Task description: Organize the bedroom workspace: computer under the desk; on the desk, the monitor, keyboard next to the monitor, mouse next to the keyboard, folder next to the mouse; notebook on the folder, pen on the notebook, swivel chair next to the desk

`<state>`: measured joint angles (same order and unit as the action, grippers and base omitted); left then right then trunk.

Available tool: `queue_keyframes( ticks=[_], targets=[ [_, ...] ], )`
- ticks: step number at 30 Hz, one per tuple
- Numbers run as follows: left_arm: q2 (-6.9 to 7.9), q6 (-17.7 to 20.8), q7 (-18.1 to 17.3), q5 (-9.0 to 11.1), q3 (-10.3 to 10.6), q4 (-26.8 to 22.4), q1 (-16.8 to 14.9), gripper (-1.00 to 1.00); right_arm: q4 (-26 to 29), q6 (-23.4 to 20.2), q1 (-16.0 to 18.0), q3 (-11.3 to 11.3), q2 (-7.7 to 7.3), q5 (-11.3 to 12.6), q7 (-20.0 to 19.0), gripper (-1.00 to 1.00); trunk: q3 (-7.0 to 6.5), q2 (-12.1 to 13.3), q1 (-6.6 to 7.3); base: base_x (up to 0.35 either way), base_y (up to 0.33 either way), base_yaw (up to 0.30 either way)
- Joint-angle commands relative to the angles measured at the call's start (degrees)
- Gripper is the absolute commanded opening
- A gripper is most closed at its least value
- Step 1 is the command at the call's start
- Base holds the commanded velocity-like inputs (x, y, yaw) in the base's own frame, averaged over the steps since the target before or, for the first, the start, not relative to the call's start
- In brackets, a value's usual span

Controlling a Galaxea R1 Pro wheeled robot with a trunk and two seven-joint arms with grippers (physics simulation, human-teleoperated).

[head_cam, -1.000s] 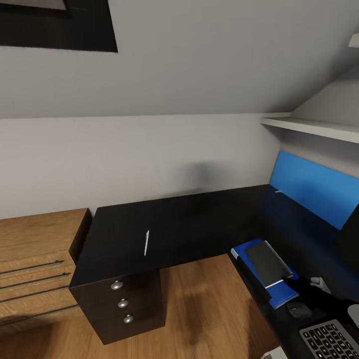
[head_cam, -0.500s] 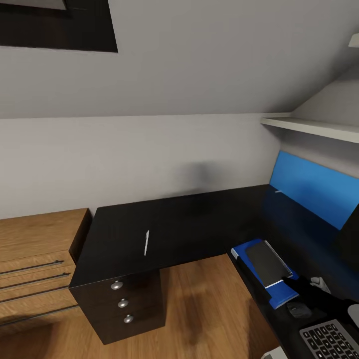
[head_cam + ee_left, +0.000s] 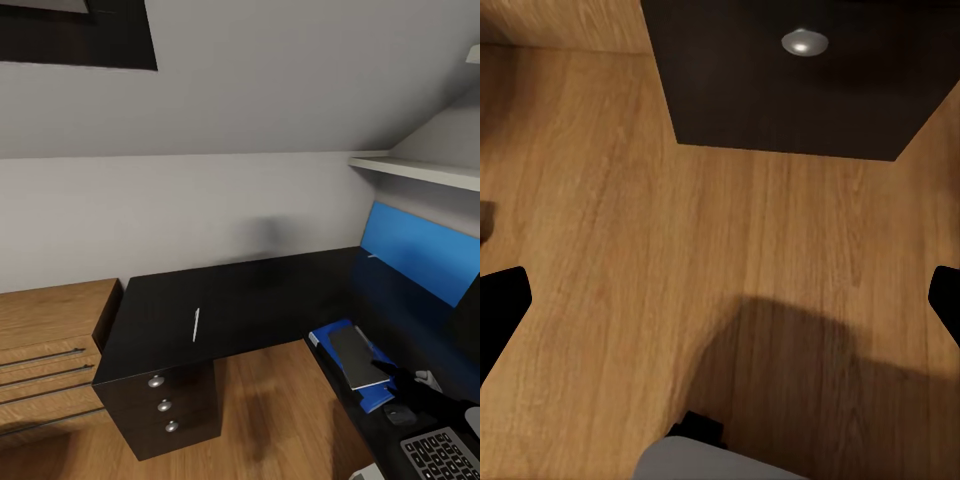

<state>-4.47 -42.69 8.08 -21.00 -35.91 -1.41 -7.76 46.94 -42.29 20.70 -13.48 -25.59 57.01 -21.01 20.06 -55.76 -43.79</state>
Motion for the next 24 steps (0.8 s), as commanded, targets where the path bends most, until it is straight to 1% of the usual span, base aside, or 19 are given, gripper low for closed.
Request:
queue_keyframes(
  ticks=[1,17,24],
  targets=[
    [-0.02,-0.11,0.53,-0.62,-0.12,0.00,-0.02,1.00,-0.01,-0.34,0.05,-0.14,0.01,-0.06,-0.17,1.00,0.07,-0.05,0.00,0.000,0.000,0.000],
    [-0.02,-0.11,0.53,-0.62,-0.12,0.00,-0.05,1.00,-0.01,-0.34,0.05,-0.14,0.01,-0.06,-0.25,1.00,0.07,-0.05,0.00,0.000,0.000,0.000],
    [-0.02,-0.11,0.53,-0.62,-0.12,0.00,-0.03,1.00,-0.01,-0.34,0.05,-0.14,-0.53,0.01,-0.26,1.00,0.07,-0.05,0.00,0.000,0.000,0.000]
  ],
)
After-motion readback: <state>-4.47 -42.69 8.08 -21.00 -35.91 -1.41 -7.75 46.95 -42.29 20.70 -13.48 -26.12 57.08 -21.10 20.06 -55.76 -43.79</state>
